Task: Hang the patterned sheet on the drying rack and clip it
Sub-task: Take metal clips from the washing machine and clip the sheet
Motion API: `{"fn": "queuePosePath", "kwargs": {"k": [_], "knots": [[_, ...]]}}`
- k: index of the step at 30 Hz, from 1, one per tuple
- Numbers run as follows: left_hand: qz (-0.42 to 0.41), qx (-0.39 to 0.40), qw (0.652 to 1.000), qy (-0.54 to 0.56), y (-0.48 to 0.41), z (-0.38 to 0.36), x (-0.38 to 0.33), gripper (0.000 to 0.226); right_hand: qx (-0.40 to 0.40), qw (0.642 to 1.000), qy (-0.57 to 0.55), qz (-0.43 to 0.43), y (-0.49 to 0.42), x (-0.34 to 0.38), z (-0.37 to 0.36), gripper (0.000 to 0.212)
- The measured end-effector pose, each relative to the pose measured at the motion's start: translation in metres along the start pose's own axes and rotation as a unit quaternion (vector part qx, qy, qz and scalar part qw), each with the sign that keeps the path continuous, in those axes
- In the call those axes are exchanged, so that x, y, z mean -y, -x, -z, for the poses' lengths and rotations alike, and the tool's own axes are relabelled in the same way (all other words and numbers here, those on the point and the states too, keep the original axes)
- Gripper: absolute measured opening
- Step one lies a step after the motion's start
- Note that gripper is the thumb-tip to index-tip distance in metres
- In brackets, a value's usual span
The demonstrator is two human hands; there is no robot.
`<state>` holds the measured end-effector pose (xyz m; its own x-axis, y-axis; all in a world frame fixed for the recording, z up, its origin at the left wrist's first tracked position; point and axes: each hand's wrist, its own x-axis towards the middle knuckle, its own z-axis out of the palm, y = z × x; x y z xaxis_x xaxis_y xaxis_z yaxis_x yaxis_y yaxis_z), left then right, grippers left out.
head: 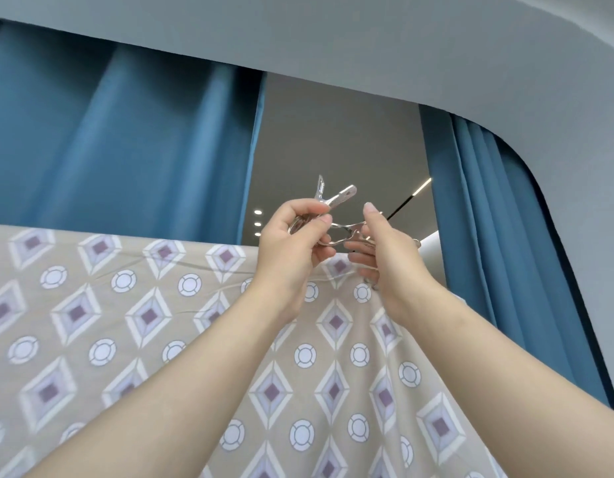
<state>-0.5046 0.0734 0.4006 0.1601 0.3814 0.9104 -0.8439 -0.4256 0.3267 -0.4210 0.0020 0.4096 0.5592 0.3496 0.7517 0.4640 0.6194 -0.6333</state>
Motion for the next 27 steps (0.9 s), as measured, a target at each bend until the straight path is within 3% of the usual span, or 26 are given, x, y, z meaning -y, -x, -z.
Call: {"fn": "queuePosePath", "kwargs": {"k": [5, 9, 15, 18, 23, 27], "knots": [[0.046, 0.009, 0.998, -0.042, 0.032, 0.012, -0.012, 0.024, 0.053, 0.995, -0.047, -0.077, 0.02, -0.008, -0.004, 0.026], [0.072, -0.028, 0.995, -0.059, 0.05, 0.032, -0.028, 0.025, 0.063, 0.979, -0.136, -0.14, 0.038, -0.014, -0.027, 0.01], [0.079, -0.053, 0.981, -0.171, 0.063, 0.068, -0.068, 0.024, 0.101, 0.961, -0.202, -0.16, 0.066, -0.004, -0.072, 0.019], [0.074, -0.076, 0.974, -0.199, 0.064, 0.091, -0.089, 0.024, 0.082, 0.96, -0.221, -0.15, 0.073, 0.006, -0.095, 0.023], [0.066, -0.111, 0.963, -0.238, 0.062, 0.152, -0.131, 0.022, 0.086, 0.967, -0.203, -0.131, 0.093, 0.017, -0.157, 0.025], [0.09, -0.125, 0.951, -0.269, 0.06, 0.216, -0.17, 0.033, 0.095, 0.979, -0.133, -0.122, 0.113, 0.016, -0.226, 0.025]]}}
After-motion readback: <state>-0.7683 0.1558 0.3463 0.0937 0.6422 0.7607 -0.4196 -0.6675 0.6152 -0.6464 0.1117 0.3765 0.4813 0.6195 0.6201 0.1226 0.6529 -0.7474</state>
